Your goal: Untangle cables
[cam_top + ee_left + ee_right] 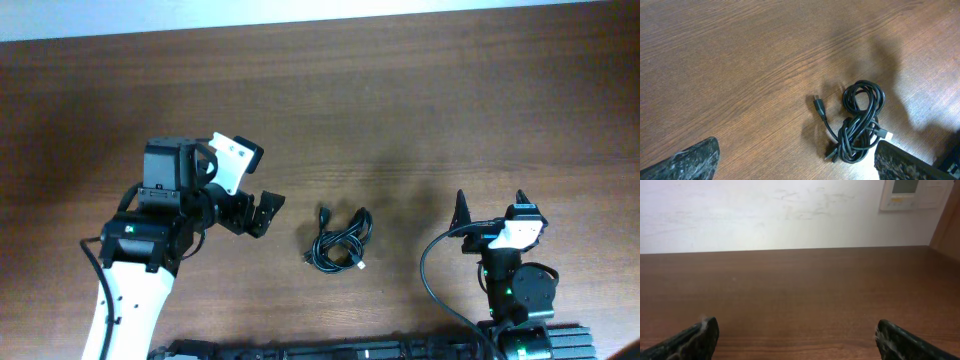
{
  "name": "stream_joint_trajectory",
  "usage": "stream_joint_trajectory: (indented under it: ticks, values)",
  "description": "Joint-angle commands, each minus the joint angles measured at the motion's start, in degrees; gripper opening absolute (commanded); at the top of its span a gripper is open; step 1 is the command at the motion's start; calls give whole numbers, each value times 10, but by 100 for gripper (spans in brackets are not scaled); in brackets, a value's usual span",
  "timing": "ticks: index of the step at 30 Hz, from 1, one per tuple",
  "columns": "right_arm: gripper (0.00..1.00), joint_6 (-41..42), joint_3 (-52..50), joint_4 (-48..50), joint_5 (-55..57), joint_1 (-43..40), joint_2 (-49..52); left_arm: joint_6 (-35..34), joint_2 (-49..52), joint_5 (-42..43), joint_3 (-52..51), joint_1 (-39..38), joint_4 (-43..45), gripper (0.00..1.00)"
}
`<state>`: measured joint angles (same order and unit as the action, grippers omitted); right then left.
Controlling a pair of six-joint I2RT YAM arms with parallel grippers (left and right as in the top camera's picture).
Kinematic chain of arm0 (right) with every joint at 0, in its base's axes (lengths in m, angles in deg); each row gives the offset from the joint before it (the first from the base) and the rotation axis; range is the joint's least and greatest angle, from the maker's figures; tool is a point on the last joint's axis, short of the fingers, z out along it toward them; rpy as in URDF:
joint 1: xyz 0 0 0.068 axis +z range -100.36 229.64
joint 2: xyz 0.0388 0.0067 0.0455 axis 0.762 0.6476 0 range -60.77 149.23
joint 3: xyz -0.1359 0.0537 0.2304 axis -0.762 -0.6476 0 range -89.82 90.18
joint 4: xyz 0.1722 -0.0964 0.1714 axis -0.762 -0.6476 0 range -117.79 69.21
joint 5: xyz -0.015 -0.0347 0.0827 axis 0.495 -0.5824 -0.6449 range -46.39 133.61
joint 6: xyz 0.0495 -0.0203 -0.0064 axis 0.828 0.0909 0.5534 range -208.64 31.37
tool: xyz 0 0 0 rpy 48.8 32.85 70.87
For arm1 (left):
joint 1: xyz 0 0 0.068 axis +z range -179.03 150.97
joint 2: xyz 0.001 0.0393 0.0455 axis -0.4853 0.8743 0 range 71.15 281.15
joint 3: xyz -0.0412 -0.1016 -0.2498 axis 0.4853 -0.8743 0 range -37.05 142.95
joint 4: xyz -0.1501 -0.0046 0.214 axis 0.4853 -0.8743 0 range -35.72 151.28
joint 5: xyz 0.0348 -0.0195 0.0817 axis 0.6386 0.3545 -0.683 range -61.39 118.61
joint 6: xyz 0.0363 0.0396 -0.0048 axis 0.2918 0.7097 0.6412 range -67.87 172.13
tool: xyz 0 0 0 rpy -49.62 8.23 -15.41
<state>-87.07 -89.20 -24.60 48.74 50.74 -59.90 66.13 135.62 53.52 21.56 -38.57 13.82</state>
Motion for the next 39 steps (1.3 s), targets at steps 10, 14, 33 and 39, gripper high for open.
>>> stream_joint_trajectory:
  ticks: [10,14,33,39]
  values:
    - [99,5,-3,-3,7,-4,-2,11,90,50,12,-11,-43,99]
    - [99,-30,-3,-3,22,-4,-2,12,142,49,12,-67,-56,96]
    - [99,-30,-3,-3,14,-4,-2,13,327,-1,12,-202,-31,60]
    - [99,-30,-3,-3,14,-4,-2,13,327,-10,12,-241,-10,45]
